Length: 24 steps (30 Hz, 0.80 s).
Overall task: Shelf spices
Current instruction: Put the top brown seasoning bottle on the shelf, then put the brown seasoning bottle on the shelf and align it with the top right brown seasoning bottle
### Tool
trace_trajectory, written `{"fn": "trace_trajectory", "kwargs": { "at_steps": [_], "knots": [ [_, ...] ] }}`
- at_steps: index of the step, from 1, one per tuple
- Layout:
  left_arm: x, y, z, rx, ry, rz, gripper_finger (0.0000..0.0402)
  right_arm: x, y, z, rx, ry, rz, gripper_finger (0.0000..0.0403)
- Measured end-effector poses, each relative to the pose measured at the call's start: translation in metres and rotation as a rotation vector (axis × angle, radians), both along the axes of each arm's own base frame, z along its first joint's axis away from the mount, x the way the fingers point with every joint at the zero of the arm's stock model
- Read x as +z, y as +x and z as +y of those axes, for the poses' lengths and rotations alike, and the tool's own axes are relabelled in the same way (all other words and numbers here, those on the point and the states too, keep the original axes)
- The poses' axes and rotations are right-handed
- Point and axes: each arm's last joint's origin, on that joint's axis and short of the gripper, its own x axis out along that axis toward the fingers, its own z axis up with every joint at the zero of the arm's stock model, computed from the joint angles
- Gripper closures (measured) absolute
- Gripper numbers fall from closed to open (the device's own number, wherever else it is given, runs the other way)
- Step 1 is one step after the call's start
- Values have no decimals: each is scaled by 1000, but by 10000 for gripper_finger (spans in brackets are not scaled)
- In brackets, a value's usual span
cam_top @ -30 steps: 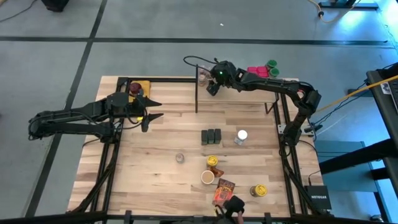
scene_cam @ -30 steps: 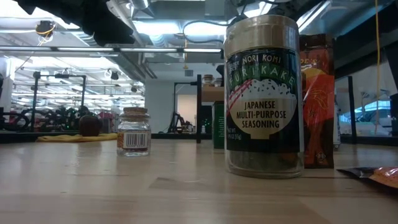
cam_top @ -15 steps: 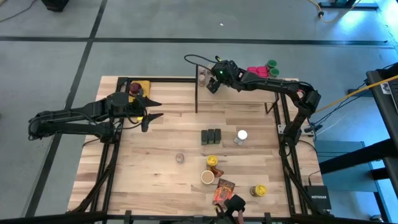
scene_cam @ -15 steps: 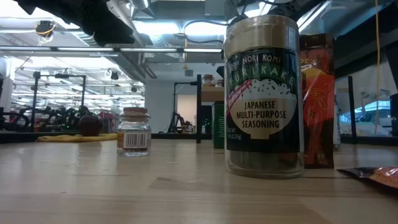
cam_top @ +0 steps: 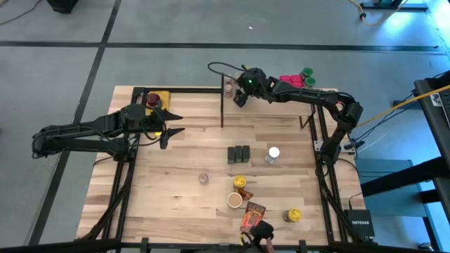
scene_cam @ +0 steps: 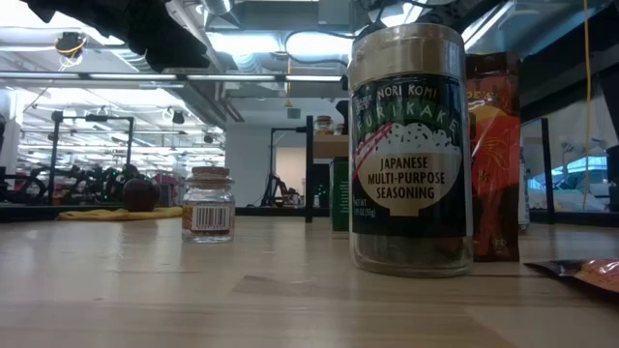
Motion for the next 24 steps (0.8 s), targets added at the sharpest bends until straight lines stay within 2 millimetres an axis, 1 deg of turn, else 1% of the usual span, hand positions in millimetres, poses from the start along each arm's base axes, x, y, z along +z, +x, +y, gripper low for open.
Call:
{"fn": "trace_trajectory", "kwargs": {
  "at_steps": [9, 11, 13, 15, 17, 19, 21, 24],
  "knots": [
    [0, 0, 0, 0, 0, 0, 183, -1, 0, 1, 25, 0, 13, 133],
    [0, 0, 0, 0, 0, 0, 183, 0, 1, 4, 31, 2, 19, 133],
    [0, 0, 0, 0, 0, 0, 183, 3, -2, 7, 13, -11, 40, 133],
    [0, 0, 0, 0, 0, 1, 183, 14, -5, 13, 2, -19, 53, 133],
    [0, 0, 0, 0, 0, 1, 183, 30, -8, 24, 21, -24, 49, 133],
    [0, 0, 0, 0, -1, 1, 183, 46, -9, 40, 47, -12, 44, 133],
    [0, 0, 0, 0, 0, 1, 183, 59, -8, 60, 98, 13, 27, 133],
    [0, 0, 0, 1, -3, 0, 183, 73, -2, 95, 228, 58, -41, 133]
  ]
}}
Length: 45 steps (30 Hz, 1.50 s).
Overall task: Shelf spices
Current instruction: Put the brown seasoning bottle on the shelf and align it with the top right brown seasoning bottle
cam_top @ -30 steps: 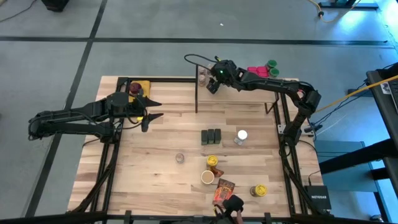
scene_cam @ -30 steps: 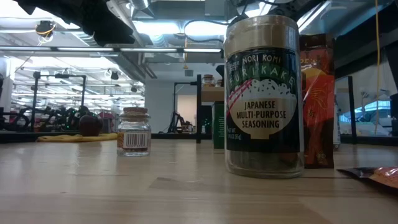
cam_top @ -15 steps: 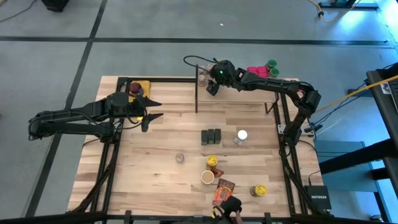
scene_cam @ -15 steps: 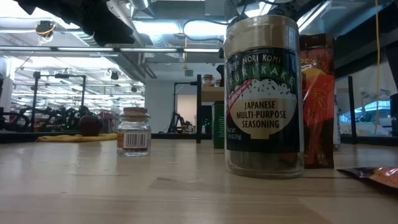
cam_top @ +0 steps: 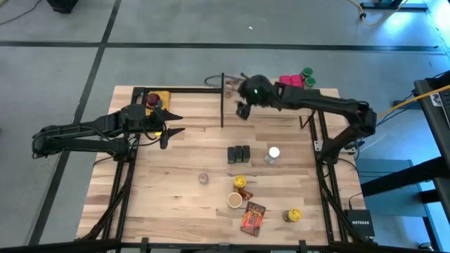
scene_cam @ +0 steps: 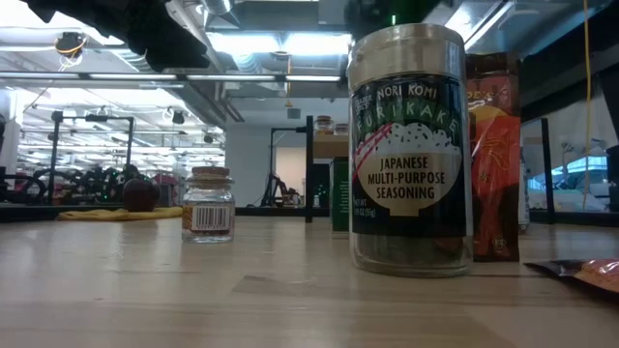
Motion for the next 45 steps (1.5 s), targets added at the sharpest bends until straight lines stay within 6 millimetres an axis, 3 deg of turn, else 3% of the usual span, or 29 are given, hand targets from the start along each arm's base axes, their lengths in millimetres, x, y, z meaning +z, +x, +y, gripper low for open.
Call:
{"fn": "trace_trajectory", "kwargs": {
  "at_steps": [3, 7, 12, 15, 22, 26, 36, 45],
  "knots": [
    [0, 0, 0, 1, -2, 0, 183, 7, 12, 40, 166, 32, -70, 133],
    [0, 0, 0, 4, -14, 1, 183, 1, 32, 97, 340, 41, -115, 133],
    [-1, 0, 0, 11, -33, 1, 183, -21, 55, 158, 495, 60, -147, 133],
    [-1, 0, 0, 11, -34, 3, 183, -45, 69, 180, 520, 70, -129, 133],
    [-3, -1, 0, 11, -37, 21, 183, -110, 104, 195, 522, 103, -107, 133],
    [-3, -1, 0, 11, -38, 22, 183, -137, 116, 198, 548, 127, -119, 133],
    [-3, -1, 0, 10, -33, 20, 183, -178, 125, 200, 541, 167, -62, 133],
    [-3, -1, 0, 9, -31, 21, 183, -188, 126, 201, 539, 190, -47, 133]
  ]
}}
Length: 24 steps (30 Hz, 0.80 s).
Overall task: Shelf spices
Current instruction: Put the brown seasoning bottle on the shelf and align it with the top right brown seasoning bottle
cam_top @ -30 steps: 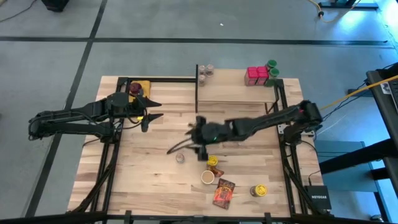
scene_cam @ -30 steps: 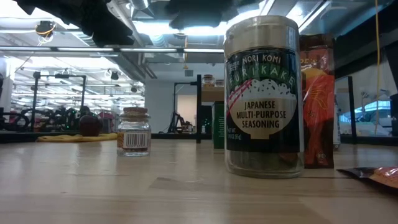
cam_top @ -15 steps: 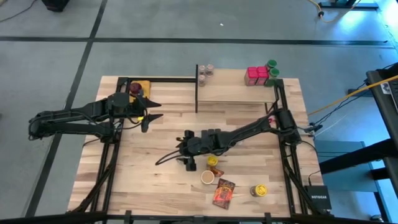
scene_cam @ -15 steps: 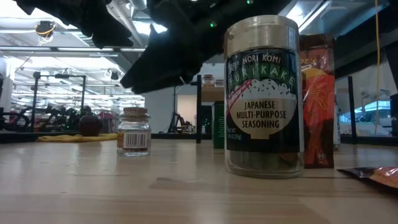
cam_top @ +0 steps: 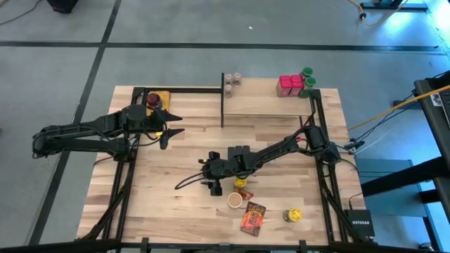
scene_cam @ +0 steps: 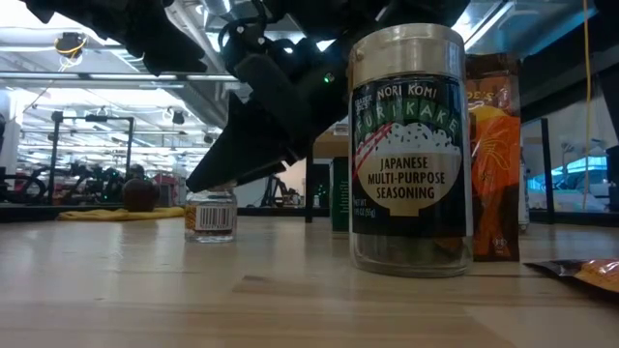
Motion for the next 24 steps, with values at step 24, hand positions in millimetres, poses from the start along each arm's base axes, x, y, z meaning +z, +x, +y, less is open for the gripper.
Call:
{"fn": "trace_trajectory", "kwargs": {
  "at_steps": [24],
  "knots": [
    [0, 0, 0, -1, 4, 2, 183, 53, -8, -3, -32, -12, -60, 221]
  ]
}}
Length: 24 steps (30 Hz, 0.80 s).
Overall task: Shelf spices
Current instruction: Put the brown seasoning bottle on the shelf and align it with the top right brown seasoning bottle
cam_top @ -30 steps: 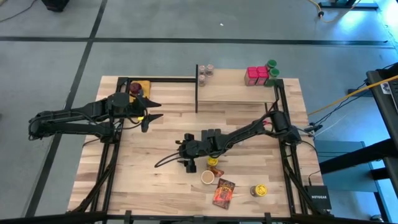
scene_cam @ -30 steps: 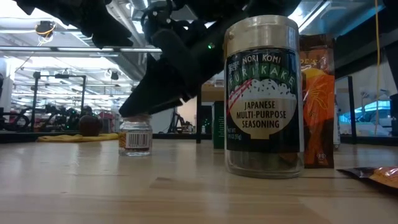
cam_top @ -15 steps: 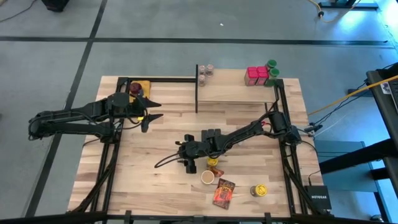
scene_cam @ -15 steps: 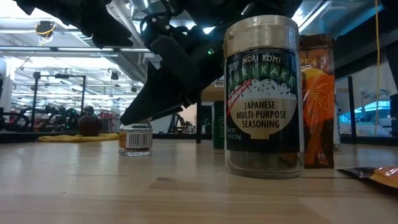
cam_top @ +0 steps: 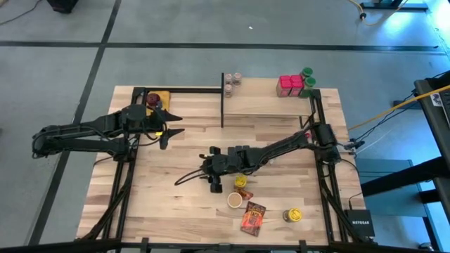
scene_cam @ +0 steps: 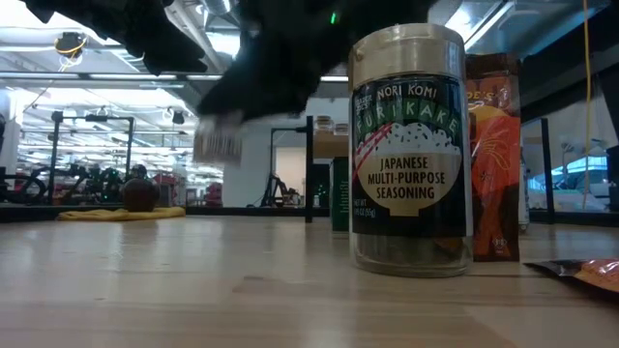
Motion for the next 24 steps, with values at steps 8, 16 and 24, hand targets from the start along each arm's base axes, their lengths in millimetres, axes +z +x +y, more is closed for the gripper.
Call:
{"fn": "trace_trajectory", "kwargs": {
  "at_steps": [8, 16, 24],
  "knots": [
    [0, 0, 0, 0, 0, 0, 183, 89, -42, -24, -213, -155, -67, 221],
    [0, 0, 0, -1, 0, 0, 183, 150, -90, -85, -499, -253, -93, 221],
    [0, 0, 0, 0, 0, 1, 183, 148, -110, -171, -700, -195, -12, 221]
  ]
}}
